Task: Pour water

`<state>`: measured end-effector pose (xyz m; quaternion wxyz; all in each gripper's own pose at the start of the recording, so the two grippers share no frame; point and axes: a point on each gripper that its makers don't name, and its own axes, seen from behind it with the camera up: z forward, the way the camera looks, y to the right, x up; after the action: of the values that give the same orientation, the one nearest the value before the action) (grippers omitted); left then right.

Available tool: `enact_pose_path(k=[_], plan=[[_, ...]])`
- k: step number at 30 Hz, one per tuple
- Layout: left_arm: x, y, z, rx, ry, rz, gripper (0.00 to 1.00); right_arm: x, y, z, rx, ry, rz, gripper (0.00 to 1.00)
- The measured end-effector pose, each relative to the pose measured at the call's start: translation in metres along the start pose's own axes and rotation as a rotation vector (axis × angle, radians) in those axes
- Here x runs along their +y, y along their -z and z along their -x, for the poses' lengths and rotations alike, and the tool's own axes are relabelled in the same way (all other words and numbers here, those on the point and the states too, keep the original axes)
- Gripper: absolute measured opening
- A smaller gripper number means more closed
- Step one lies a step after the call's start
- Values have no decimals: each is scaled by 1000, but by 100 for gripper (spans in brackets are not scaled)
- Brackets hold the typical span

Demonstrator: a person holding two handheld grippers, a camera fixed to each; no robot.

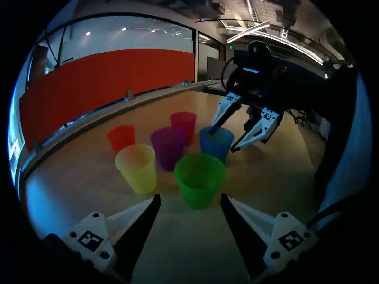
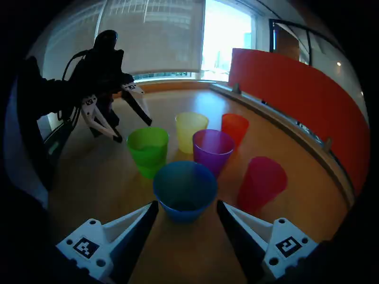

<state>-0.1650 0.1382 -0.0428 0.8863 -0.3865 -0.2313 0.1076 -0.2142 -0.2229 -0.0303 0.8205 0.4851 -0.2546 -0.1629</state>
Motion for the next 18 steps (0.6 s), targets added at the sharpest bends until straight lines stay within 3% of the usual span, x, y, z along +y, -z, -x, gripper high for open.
enact_pose_path(k=[5,13,18], plan=[[-23,18,-10,38,27,-95,93,7,21,6,16,-44,61,95],[-67,54,-18,95,89,-326,94,28,62,6,76,-129,230,95],[-81,73,-16,139,143,-430,94,33,88,2,119,-164,322,95]])
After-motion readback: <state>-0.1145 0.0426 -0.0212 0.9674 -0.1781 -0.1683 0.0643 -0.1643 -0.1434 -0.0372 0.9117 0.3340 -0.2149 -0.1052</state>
